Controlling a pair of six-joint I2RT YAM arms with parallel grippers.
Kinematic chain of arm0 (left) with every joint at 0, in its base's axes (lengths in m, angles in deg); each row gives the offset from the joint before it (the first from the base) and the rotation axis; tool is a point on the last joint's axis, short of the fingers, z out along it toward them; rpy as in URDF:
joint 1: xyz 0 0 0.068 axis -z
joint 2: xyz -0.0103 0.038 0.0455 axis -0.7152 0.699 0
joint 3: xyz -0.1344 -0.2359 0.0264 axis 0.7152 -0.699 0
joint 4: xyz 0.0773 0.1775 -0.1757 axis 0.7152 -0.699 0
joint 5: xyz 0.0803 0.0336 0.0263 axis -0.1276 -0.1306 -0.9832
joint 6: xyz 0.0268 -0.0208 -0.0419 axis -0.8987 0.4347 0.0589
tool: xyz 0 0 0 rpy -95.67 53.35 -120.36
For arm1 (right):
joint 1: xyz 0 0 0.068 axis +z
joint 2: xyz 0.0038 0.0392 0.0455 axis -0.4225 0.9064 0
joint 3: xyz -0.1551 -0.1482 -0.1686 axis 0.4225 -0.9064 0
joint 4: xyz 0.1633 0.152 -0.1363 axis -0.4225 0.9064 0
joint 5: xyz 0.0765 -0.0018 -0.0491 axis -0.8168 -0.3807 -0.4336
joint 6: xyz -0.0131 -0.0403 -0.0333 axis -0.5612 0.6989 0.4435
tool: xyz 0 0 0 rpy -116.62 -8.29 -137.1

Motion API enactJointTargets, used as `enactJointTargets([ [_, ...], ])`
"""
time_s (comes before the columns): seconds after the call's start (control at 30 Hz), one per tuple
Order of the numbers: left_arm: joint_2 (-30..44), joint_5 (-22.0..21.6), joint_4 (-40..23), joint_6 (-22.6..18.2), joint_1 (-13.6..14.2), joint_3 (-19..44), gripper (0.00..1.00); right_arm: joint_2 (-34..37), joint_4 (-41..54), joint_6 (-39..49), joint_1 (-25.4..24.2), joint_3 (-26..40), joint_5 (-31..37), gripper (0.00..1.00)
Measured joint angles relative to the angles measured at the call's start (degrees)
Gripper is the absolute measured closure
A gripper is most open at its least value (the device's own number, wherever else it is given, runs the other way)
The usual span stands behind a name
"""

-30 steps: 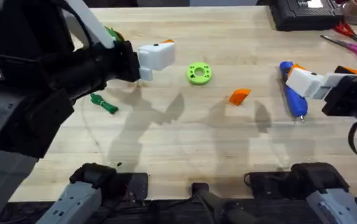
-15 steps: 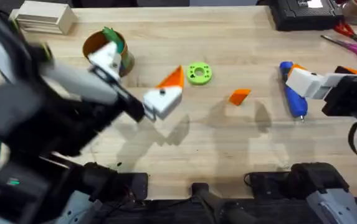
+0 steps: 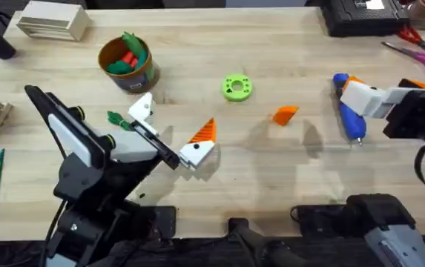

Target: Pick up the gripper from the table and insert it into the empty holder that is missing its gripper. Then pick up a screw, insert it into the mounting hole, and use the screwdriver to tighten it. Finally, clean up the table by picking up the vegetable and placing it into the bucket.

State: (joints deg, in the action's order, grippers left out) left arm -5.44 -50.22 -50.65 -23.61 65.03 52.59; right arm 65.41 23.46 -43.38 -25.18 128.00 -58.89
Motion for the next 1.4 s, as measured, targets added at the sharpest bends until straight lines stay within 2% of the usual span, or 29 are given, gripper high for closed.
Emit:
enactJointTargets([
  [1.0,0.0,0.4,0.0,0.7,0.0,0.0,0.014,0.0,0.0,0.0,0.0,0.0,0.0,0.012],
  [1.2,0.0,6.9,0.1,5.0,0.0,0.0,0.014,0.0,-0.8,-0.1,0.0,0.0,0.0,0.012],
  [1.4,0.0,14.2,0.0,6.5,0.0,0.0,0.014,0.2,-1.9,-1.9,0.0,0.0,-2.8,0.012],
])
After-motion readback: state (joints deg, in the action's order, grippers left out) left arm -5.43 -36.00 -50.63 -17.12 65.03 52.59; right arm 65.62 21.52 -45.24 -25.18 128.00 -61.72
